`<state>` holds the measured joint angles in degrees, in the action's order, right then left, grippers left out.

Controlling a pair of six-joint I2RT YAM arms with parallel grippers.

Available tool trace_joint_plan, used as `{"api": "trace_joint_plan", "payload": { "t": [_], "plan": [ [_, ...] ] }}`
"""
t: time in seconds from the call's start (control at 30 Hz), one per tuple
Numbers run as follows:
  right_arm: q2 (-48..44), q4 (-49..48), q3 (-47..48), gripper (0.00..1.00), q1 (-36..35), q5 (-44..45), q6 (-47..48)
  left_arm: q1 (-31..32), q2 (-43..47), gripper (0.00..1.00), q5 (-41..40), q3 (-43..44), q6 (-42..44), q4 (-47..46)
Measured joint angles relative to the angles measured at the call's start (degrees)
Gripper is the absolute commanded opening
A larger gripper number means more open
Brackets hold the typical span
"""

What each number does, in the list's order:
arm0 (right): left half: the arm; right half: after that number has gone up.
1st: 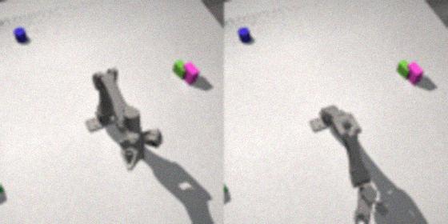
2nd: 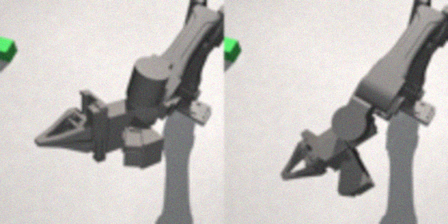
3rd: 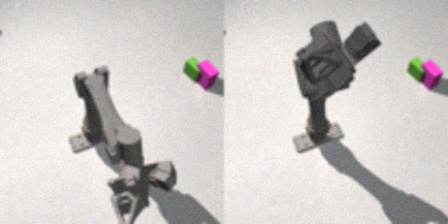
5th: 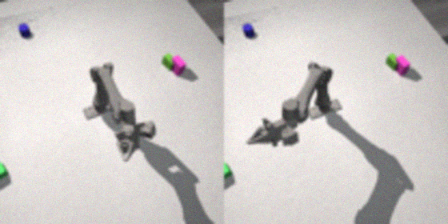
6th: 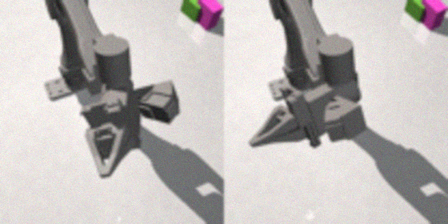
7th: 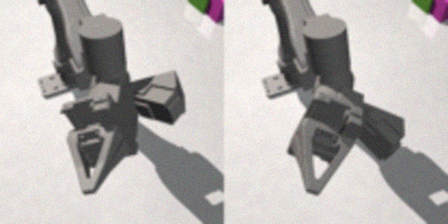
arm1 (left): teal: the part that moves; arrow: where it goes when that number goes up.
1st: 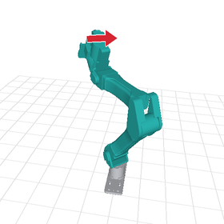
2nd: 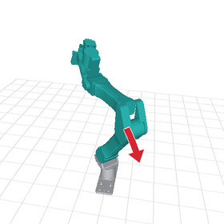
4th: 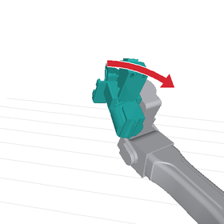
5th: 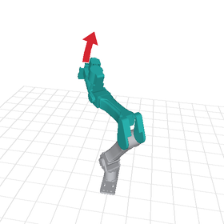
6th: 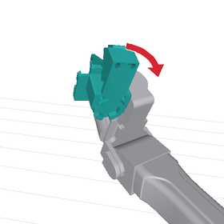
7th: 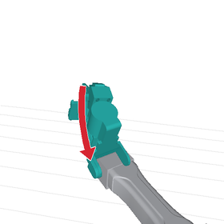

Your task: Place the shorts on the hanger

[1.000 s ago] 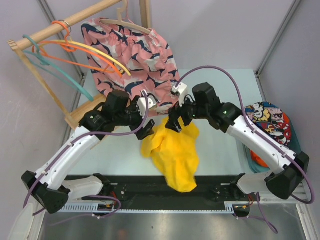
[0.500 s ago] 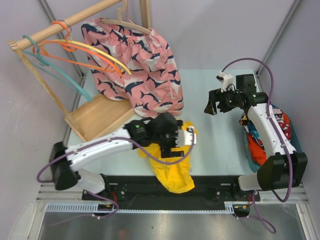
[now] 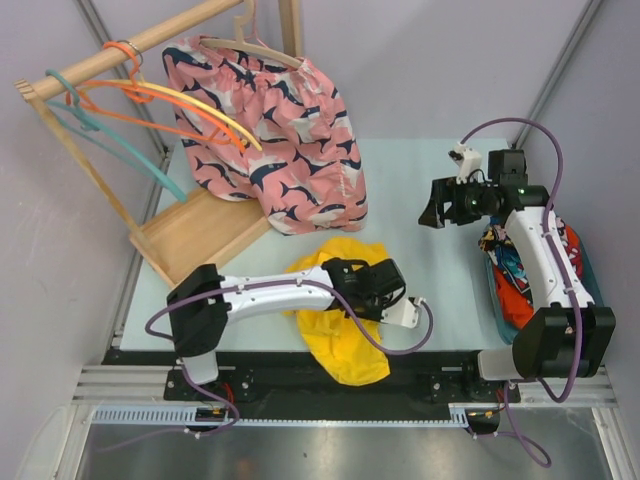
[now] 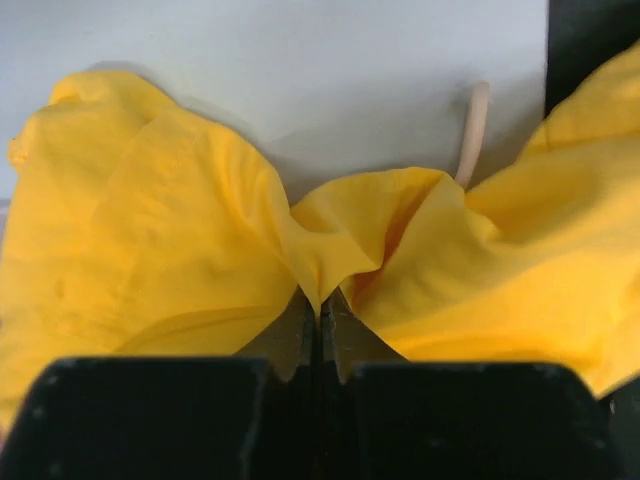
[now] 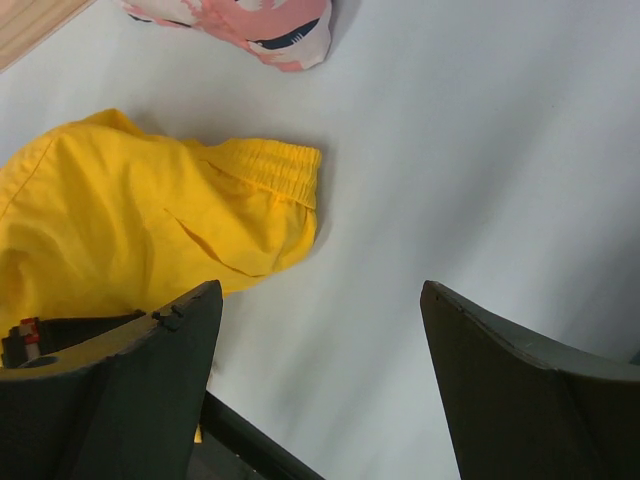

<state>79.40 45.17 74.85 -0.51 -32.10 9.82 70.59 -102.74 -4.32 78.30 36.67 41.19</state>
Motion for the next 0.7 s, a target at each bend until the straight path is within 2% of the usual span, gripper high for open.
{"api": "trace_joint_plan", "payload": {
  "t": [0.13,0.27,0.33,0.43,0.47,0.57,0.67,0.7],
  "plan": [
    [0.00,-0.17,0.00,0.85,0.81,-1.25,-0.17,-0.28,2.71,0.00,3.52,6.54,0.81,4.87],
    [0.00,-0.92,0.00,0.86,2.93,-1.97,-0.72,-0.83,7.72,0.00,8.07,19.80,0.79,4.31],
    [-0.02,-1.11,0.00,0.87,4.11,-2.23,-0.74,-2.73,15.26,0.00,11.56,24.70,0.74,1.20],
    [-0.33,-1.20,0.00,0.87,5.62,-2.91,-0.72,-9.35,25.62,0.00,15.89,24.63,0.94,0.07],
    [-0.59,-1.20,0.00,0.87,6.21,-3.19,-0.72,-13.60,29.68,0.00,17.62,23.08,1.40,-0.11],
    [-1.64,-1.03,0.00,0.87,7.19,-4.00,-0.24,-22.77,39.32,0.01,19.96,12.39,3.61,0.17],
    [-2.62,0.07,0.00,0.85,7.56,-5.40,0.83,-26.25,47.69,0.23,20.59,-4.50,8.74,1.88],
    [-2.80,0.74,-0.02,0.84,7.43,-6.21,1.29,-26.51,49.35,0.49,20.22,-10.91,10.49,2.93]
  ]
}}
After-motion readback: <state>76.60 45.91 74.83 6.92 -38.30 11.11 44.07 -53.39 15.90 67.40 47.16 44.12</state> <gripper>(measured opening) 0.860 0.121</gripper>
